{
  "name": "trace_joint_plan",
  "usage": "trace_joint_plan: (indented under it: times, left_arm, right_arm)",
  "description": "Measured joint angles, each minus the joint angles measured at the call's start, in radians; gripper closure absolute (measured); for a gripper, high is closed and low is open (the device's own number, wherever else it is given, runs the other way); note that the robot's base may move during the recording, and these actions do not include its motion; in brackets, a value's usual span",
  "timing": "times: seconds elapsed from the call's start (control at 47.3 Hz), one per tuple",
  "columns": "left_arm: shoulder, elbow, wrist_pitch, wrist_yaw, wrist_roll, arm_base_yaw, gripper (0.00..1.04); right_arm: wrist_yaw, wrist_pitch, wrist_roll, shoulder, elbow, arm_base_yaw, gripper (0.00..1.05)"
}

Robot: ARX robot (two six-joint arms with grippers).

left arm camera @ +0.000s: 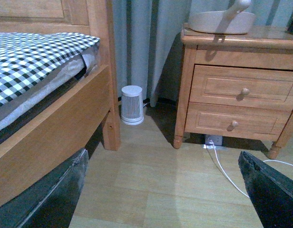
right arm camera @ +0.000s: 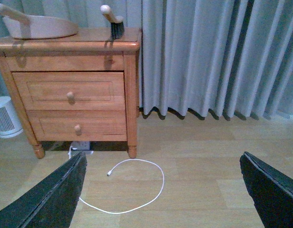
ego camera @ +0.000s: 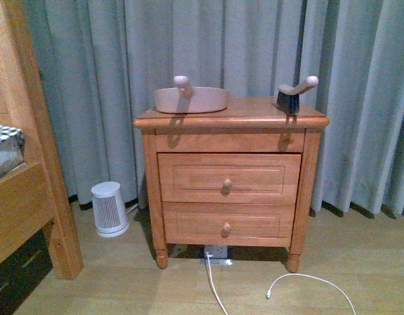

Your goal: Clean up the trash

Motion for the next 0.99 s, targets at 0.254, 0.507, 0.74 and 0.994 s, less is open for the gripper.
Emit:
trace_joint_plan:
  times: [0.254,0.507,0.74,0.994]
  left_arm:
    - [0.0,0.0,0.0,0.0,0.0,0.0,0.08]
    - [0.0,0.0,0.0,0.0,0.0,0.0,0.08]
    - [0.0,0.0,0.0,0.0,0.0,0.0,0.08]
    - [0.0,0.0,0.0,0.0,0.0,0.0,0.08]
  right_arm:
    - [0.0,0.0,0.0,0.0,0.0,0.0,0.07]
    - [0.0,0.0,0.0,0.0,0.0,0.0,0.07]
    - [0.0,0.0,0.0,0.0,0.0,0.0,0.07]
    - [0.0,0.0,0.0,0.0,0.0,0.0,0.07]
